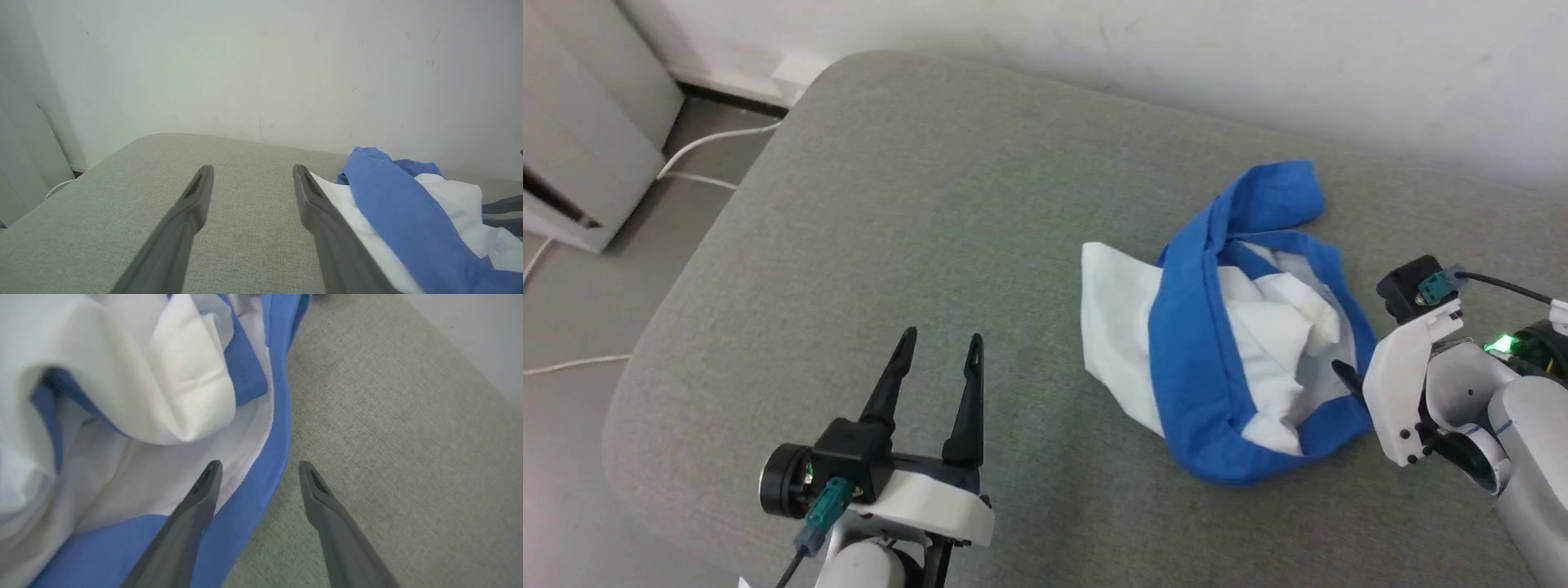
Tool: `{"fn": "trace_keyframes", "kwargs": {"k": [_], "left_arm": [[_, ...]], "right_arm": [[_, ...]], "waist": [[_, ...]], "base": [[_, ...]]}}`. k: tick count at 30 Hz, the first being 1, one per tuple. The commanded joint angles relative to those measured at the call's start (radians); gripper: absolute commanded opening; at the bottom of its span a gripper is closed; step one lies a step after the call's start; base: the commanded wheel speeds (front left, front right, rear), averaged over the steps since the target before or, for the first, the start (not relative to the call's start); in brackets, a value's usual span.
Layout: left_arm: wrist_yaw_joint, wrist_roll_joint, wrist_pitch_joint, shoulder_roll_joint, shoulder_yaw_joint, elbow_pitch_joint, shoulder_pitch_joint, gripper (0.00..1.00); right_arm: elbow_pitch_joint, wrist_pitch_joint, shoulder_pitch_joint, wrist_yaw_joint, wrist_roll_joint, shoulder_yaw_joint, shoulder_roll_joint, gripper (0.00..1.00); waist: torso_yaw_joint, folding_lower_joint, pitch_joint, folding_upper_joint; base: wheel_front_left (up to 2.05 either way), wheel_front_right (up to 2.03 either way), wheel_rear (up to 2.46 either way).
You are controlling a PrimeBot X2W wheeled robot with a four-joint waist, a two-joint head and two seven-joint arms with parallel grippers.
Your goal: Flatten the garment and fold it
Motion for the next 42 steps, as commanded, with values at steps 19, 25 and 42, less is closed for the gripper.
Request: {"fn": "trace_keyframes", "kwargs": {"k": [19, 25, 42], "left_arm": [[-0.017, 0.01, -0.005, -0.014, 0.045, 0.016, 0.007, 1.0], [-0.02, 0.013, -0.005, -0.014, 0.061, 0.011, 0.022, 1.0], [-0.027, 0.01, -0.005, -0.014, 0.061, 0.024, 0.018, 1.0]], "right_arm": [[0.168, -0.307, -0.037, -0.002, 0.126, -0.022, -0.042, 0.0], [0.08, -0.35, 0.1, -0.002, 0.112, -0.199, -0.033, 0.0], [-0.393, -0.092, 0.661, -0.002, -0.104, -0.522, 0.358, 0.43]], "waist": [[-0.086, -0.0002, -0.036, 0.0], [-0.159, -0.0002, -0.06, 0.0], [-0.27, -0.0002, -0.087, 0.0]], "base": [[0.0, 0.0, 0.0], [0.0, 0.0, 0.0], [0.0, 0.0, 0.0]]}}
